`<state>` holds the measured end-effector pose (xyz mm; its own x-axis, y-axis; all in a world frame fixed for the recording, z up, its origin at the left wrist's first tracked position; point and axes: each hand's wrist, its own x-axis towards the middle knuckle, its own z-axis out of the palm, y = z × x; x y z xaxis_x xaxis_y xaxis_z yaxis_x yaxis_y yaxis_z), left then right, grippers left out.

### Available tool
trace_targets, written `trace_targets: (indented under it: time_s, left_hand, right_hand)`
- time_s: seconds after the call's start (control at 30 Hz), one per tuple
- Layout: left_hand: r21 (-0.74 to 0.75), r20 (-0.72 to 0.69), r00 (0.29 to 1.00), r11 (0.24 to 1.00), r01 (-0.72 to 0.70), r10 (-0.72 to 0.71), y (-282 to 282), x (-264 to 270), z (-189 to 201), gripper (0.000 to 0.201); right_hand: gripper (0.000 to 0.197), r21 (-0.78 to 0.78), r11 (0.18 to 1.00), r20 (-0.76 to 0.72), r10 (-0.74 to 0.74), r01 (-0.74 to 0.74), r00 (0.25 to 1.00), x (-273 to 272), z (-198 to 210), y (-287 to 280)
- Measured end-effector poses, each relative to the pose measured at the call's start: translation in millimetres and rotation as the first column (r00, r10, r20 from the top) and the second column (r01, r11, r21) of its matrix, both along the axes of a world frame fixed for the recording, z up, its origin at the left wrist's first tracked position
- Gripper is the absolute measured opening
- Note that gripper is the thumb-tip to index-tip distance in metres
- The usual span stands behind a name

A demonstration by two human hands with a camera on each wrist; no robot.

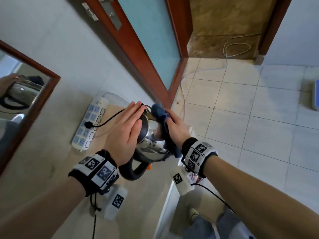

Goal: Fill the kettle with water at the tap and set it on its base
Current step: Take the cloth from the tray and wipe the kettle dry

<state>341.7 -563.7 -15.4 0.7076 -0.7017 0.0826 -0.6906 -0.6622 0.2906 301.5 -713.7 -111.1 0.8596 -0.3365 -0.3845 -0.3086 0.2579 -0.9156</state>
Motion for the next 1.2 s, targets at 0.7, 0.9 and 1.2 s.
trace_targets:
  time_s: [0.7, 0.9, 1.2]
  left_hand:
    - [-0.028, -0.027, 0.999, 0.999, -0.038, 0.037, -5, -2, 0, 0.049]
    - [-0.039, -0.018, 0.999, 0.999, -0.036, 0.036, -2, -1, -4, 0.051]
    - [0.017, -0.040, 0.998, 0.999, -0.051, 0.052, 1, 0, -3, 0.046]
  right_hand:
    - [0.034, -0.043, 0.993, 0.184, -0.102, 0.111, 0.978, -7, 10, 24]
    - [0.039, -0.231, 0.919, 0.021, -0.323, 0.319, 0.946, -45, -4, 49]
    - [0.029, -0.237, 0.924, 0.136, -0.275, 0.300, 0.952, -94, -2, 116]
